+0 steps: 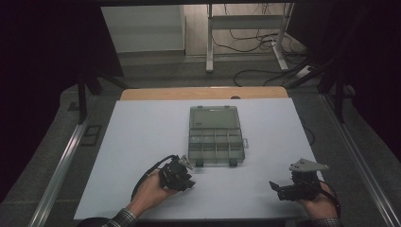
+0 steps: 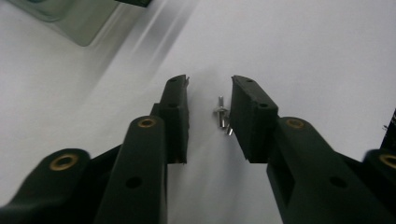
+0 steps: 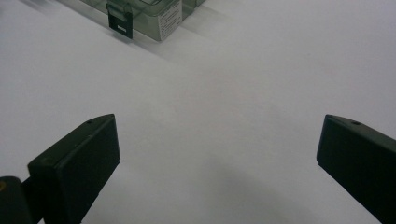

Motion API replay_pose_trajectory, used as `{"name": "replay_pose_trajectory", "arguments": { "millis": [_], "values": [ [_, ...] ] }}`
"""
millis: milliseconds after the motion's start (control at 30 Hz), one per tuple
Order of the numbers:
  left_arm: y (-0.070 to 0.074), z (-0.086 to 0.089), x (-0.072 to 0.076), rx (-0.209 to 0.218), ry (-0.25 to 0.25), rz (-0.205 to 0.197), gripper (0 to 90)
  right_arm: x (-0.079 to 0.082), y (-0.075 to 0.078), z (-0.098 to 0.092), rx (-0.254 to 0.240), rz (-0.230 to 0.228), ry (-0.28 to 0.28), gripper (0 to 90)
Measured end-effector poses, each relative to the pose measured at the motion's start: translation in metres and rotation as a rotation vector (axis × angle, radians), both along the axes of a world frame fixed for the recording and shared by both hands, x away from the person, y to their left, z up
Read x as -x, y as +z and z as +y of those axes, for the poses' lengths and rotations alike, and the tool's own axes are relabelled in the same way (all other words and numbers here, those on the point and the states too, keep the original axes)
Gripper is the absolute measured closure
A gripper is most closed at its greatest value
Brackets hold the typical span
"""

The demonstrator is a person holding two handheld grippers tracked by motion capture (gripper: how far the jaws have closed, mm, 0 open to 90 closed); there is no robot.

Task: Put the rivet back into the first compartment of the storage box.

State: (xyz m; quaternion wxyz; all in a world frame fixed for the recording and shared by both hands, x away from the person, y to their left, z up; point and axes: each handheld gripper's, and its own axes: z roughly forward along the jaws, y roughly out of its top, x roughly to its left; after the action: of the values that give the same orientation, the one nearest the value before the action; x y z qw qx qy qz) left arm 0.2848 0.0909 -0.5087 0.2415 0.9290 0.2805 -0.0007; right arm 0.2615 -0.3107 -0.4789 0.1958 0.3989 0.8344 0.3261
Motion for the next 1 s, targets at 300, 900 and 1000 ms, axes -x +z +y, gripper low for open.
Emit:
{"name": "replay_pose_trajectory", "arguments": {
  "millis": [300,900,1000],
  "values": [
    [-0.004,-0.005,0.003,-0.05,-0.027,-0.019,71.1,0.0,0.0,0.0,0.001,0.001,0.0,0.0],
    [0.003,-0.003,0.002,-0.039,-0.036,-0.024,82.3,0.0,0.0,0.0,0.003,0.003,0.0,0.0],
    [0.006,0.001,0.001,-0.016,-0.022,-0.012,82.3,0.001,0.0,-0.001,-0.002,-0.001,-0.003,0.0]
  ]
}}
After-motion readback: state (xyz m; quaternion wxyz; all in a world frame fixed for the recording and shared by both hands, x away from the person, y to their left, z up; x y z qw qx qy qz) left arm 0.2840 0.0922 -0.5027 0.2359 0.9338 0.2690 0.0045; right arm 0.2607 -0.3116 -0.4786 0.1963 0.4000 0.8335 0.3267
